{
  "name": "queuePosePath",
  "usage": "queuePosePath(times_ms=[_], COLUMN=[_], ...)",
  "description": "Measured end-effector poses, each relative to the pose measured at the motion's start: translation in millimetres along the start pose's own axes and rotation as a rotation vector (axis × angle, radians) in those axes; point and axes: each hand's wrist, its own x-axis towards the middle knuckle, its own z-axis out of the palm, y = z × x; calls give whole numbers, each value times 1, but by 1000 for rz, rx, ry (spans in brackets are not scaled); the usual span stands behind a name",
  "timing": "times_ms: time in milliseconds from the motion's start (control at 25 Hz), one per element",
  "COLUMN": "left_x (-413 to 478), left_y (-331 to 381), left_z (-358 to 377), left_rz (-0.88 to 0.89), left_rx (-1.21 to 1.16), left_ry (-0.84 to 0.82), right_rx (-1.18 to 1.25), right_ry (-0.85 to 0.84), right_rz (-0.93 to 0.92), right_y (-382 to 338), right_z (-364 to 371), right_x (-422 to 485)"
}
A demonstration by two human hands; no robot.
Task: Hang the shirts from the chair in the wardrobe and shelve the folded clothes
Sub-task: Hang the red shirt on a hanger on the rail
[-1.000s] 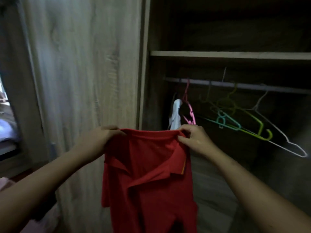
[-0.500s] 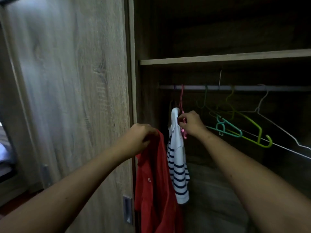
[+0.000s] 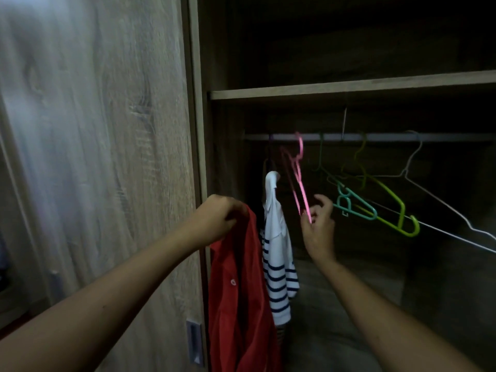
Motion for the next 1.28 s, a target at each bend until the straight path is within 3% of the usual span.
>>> queuePosePath(times_ms=[120, 240, 440, 640, 760, 960, 1120, 1280], left_x=[10, 17, 23, 23, 17, 0, -17, -23], left_y=[2, 10, 21, 41, 39, 0, -23, -16], left_z=[7, 16, 33, 42, 31, 17, 25, 31], left_rz=[-12, -58, -193, -213, -205, -310, -338, -214], left_rx=[3, -50, -223, -471, -665, -856, -694, -366], left_ry=[-21, -86, -322, -404, -402, -214, -196, -165], right_rx=[-65, -50, 402, 703, 445, 191, -176, -521], right_ry=[-45, 51, 103, 28, -145, -563, -787, -949], right_rz=[133, 117, 244, 102, 41, 212, 69, -207], right_y=[23, 25, -17, -63, -43, 25, 23, 0], right_z=[-10, -32, -72, -75, -65, -100, -140, -149], right_x=[-18, -34, -60, -72, -82, -98, -78, -62])
